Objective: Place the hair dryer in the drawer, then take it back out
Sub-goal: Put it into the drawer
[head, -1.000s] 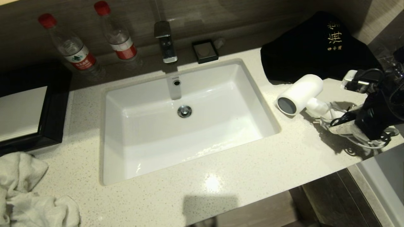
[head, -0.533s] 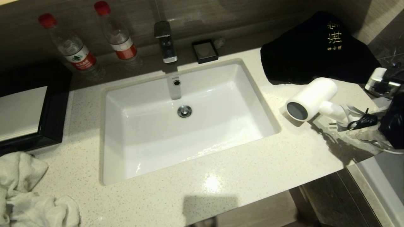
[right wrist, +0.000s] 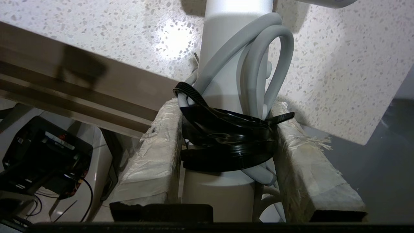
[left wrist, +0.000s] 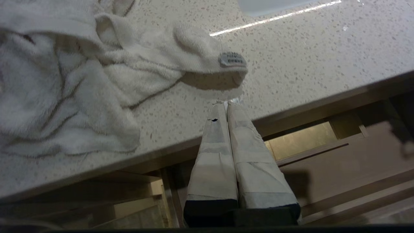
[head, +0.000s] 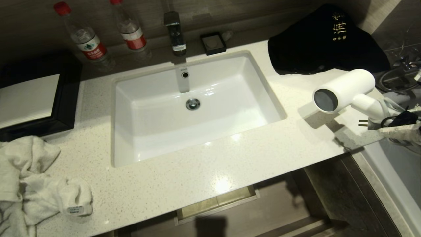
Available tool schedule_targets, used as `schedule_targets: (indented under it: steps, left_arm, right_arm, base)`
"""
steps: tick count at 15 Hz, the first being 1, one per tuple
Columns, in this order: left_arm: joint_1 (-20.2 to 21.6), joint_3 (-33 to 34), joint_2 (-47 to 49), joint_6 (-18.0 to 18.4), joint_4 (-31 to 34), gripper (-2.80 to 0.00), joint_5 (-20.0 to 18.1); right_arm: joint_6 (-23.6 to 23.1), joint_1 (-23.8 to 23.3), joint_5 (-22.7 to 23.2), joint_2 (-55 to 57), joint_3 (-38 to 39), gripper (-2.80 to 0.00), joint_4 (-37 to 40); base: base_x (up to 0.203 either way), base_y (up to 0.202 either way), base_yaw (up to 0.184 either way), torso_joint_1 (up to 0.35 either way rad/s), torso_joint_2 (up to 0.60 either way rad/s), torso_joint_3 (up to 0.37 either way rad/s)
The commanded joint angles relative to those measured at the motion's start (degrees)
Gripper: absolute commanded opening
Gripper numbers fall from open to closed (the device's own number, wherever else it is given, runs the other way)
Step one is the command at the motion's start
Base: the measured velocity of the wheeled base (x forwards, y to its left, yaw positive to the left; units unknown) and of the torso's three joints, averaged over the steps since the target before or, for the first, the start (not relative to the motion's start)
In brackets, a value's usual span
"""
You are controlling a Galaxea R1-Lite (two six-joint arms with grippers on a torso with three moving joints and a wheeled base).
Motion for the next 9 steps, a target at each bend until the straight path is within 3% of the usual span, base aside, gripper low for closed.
schedule_targets:
  steps: [1,9]
  left_arm:
    - [0.00,-0.04,-0.08,0.00,0.00,-2.80,0.00]
    - [0.00,-0.04,0.00,0.00,0.00,-2.80,0.00]
  right_arm:
    - [1.17,0.02,0.10,-2.19,0.52,-2.80,-0.22]
    - [7.81,0.02,0.05,-9.73,7.25,-2.80,-2.56]
  base:
    - [0.000,0.000,0.000,-0.400,0.37,-0.024]
    - [0.000,0.000,0.000,-0.360,0.27,-0.096]
